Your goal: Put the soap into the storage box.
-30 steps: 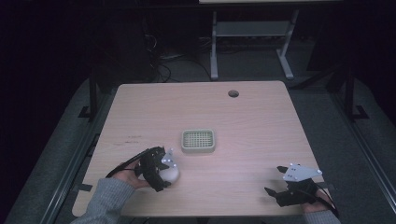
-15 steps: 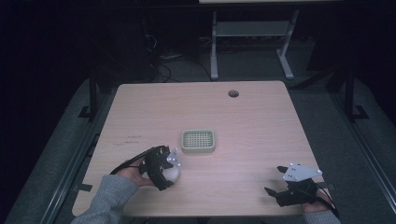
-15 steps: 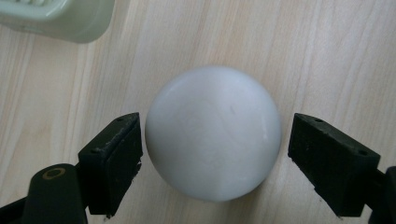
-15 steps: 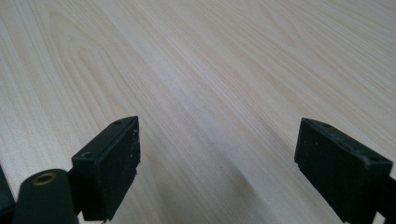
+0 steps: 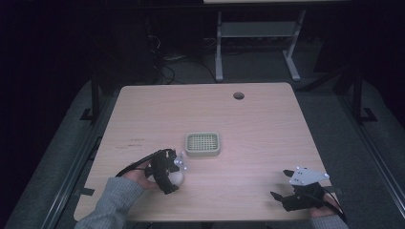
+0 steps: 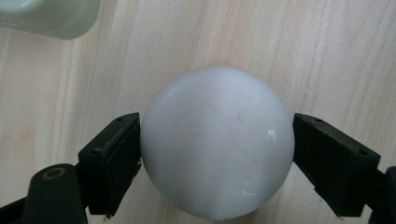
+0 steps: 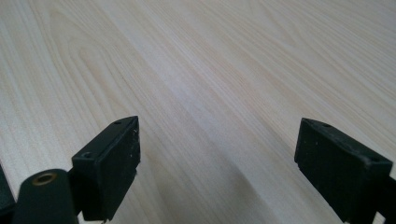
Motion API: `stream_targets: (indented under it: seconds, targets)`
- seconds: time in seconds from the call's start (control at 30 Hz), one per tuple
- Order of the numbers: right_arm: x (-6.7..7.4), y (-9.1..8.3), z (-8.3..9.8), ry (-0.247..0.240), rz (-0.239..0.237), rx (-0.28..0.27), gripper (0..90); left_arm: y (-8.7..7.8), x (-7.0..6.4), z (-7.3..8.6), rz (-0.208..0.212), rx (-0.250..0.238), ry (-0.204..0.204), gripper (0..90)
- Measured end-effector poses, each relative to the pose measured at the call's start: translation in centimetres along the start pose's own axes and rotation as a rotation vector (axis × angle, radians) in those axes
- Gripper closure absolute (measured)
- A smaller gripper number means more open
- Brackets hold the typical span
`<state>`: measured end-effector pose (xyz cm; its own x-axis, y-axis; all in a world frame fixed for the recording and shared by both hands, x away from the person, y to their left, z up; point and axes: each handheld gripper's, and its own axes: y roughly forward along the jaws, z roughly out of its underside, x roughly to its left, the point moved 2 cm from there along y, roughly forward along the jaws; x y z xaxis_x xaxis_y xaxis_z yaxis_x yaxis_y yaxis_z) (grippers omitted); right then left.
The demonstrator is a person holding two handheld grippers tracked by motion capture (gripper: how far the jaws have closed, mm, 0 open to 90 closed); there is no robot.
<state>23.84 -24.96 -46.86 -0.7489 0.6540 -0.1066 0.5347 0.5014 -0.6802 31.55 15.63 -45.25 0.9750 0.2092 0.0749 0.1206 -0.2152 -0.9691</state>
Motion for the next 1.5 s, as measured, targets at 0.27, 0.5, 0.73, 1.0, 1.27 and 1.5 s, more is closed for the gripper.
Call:
stream_targets:
  seconds: [0.27, 0.5, 0.73, 1.0, 1.27, 1.5]
  targets:
    - [0.0, 0.0, 0.02, 0.0, 0.0, -0.001, 13.8, 0.3, 0.12, -0.05, 0.008, 0.007, -0.007, 21.0]
    - [-0.1, -0.06, 0.08, -0.004, 0.001, -0.006, 13.8, 0.55, 0.39, 0.0, 0.029, 0.008, -0.01, 22.9]
    - [-0.1, -0.06, 0.06, -0.001, 0.0, -0.01, 13.8, 0.52, 0.37, 0.0, 0.03, 0.009, -0.007, 23.3]
    - [-0.11, -0.06, 0.09, 0.0, -0.002, -0.011, 13.7, 0.49, 0.37, 0.04, 0.033, 0.011, -0.004, 23.5]
    - [-0.16, 0.07, 0.03, 0.001, -0.004, -0.014, 13.8, 0.26, 0.08, 0.3, 0.042, 0.016, -0.01, 23.6]
    - [-0.06, 0.19, -0.09, -0.006, -0.008, -0.011, 13.8, 0.09, 0.1, 0.51, 0.043, 0.009, -0.01, 23.6]
